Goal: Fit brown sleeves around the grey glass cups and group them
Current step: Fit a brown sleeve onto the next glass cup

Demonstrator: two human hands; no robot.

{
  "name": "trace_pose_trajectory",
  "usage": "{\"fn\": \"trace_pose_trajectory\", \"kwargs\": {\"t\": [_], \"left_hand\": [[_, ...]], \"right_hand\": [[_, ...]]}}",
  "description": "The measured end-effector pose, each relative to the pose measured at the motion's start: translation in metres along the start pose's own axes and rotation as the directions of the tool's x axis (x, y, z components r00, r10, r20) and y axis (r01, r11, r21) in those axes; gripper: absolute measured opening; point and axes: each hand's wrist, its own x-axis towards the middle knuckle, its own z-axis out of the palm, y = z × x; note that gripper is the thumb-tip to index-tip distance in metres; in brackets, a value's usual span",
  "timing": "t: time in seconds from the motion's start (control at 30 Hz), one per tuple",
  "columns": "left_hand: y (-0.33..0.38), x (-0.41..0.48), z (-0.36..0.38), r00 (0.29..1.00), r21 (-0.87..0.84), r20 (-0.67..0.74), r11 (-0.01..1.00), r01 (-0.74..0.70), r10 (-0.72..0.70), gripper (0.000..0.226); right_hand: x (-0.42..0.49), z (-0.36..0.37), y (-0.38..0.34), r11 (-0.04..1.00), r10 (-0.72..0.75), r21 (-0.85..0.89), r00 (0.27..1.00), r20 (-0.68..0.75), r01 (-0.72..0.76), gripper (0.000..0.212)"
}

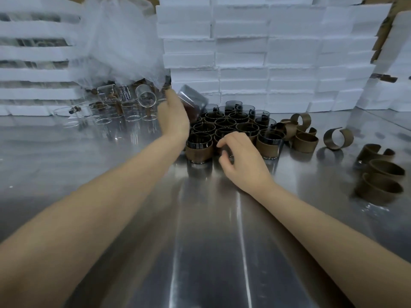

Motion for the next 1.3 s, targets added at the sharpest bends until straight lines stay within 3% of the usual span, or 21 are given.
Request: {"fn": "trace_pose_trajectory", "kwargs": {"t": [0.13,0.2,0.27,0.3,0.4,0.53,0.63,0.83,1.03,1.3], "left_hand": [[-0.018,-0.065,-0.012,0.996,0.029,0.084,0.999,0.02,-0.023,0.061],[-0.028,-0.079,-0.02,0.992,-0.021,0.123,1.0,-0.009,0.011,0.053],[-0.036,-0.083,-0.026,0.984,-0.021,0.129,0.992,-0.124,0.126,0.039],[-0.037,-0.085,-0.029,0.967,-0.019,0.152,0.979,-0.202,0.203,0.034],[-0.038,-0.09,-0.033,0.889,0.001,0.299,0.931,-0.364,0.347,0.025],[-0.043,-0.092,-0.03,0.806,0.067,0.49,0.908,-0.414,0.331,0.04],[-0.046,-0.095,-0.025,0.766,0.081,0.583,0.919,-0.386,0.27,0.057],[-0.045,-0.093,-0.025,0.778,-0.023,0.599,0.975,-0.219,0.189,0.056],[-0.047,-0.092,-0.023,0.761,-0.022,0.624,0.977,-0.21,0.177,0.06],[-0.045,-0.093,-0.024,0.749,0.047,0.651,0.978,-0.204,0.125,0.043]], "right_hand": [[-0.015,-0.009,-0.009,0.973,0.143,0.181,0.99,0.005,-0.141,0.023],[-0.02,-0.011,-0.015,0.915,0.186,0.361,0.983,0.015,-0.178,0.03],[-0.019,-0.016,-0.02,0.794,0.21,0.569,0.975,0.072,-0.213,0.045],[-0.017,-0.017,-0.021,0.774,0.179,0.594,0.976,0.128,-0.22,0.053],[-0.016,-0.015,-0.022,0.847,0.089,0.485,0.957,0.275,-0.218,0.074],[-0.015,-0.011,-0.014,0.861,0.188,0.462,0.977,0.1,-0.213,0.067],[-0.012,-0.013,-0.01,0.77,0.264,0.591,0.963,0.051,-0.242,0.052],[-0.011,-0.011,-0.011,0.717,0.293,0.642,0.953,0.078,-0.273,0.057],[-0.011,-0.01,-0.002,0.613,0.326,0.716,0.933,0.154,-0.333,0.056],[-0.011,-0.011,0.004,0.548,0.322,0.753,0.922,0.213,-0.365,0.063]]}}
